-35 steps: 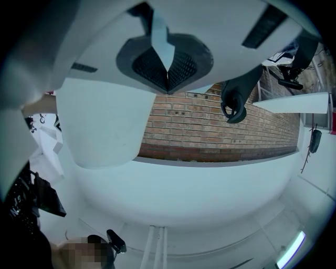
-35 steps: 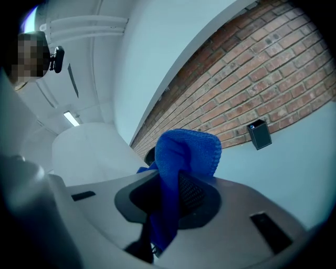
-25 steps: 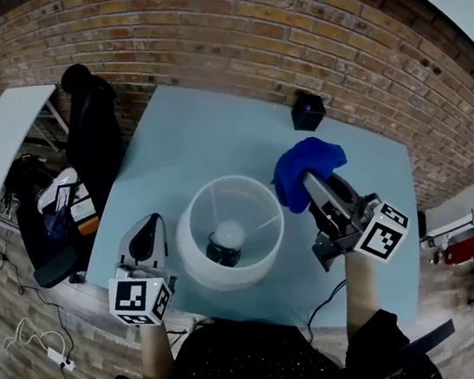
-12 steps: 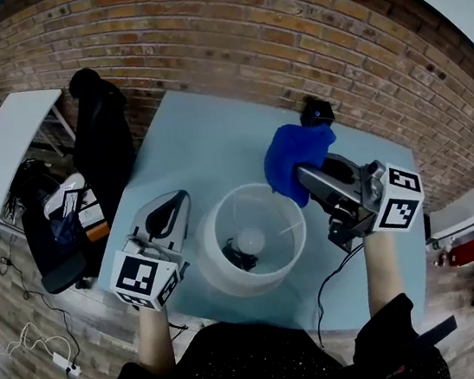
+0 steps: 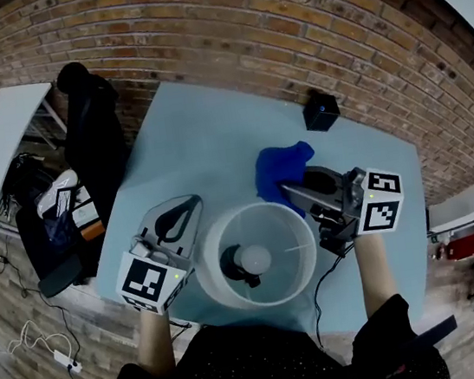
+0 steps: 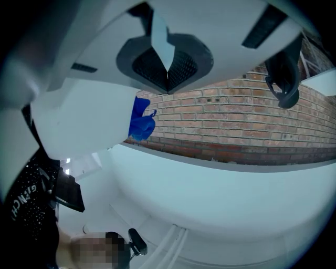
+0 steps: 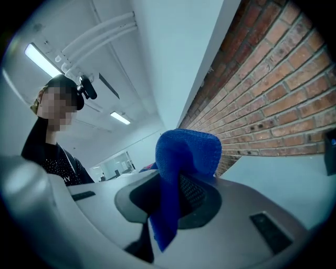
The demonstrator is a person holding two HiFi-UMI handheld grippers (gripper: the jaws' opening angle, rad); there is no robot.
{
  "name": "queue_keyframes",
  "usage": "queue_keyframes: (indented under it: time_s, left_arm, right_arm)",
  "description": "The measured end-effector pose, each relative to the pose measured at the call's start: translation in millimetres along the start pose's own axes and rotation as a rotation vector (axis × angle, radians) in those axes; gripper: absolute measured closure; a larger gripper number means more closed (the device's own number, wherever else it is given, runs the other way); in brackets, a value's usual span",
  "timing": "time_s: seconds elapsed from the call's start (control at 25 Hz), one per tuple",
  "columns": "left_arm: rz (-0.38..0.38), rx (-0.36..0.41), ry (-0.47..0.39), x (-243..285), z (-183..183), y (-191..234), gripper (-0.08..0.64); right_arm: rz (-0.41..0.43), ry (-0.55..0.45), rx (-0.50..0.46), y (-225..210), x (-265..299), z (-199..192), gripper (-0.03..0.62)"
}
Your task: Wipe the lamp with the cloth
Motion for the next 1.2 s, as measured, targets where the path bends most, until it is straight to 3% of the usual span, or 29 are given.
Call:
queue_keyframes:
  time_s: [0.48,0.8,1.0,1.2]
  left_arm:
    - [-0.028,-0.052,0.035,18,-25,13,0.549]
    - [-0.031,-0.102,0.044,18,-36,21,0.549]
    - [-0.019,-0.141,0.019,16,-19,31,0.549]
    - [-0.013,-0.136,-0.02,13,9,37,0.549]
  right_arm:
    - [-0.024,0.215,0.108,-72,18,-63,0.518]
    - [-0.012,0.266,0.18,-96,28,-80,0.518]
    - [0.065,0.229,0.09,-72,34,-24,0.518]
    - [0.305,0.214,-0.03,0,48,62,0.518]
Point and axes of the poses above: the fingertips, and each gripper's own axes: x forward along the fingers, y to its left, z out of its top, the point moved 1 cm from there along -x, backward along the fingers, and after that the axes turned 4 degrees about z, right-handed, at the moved point
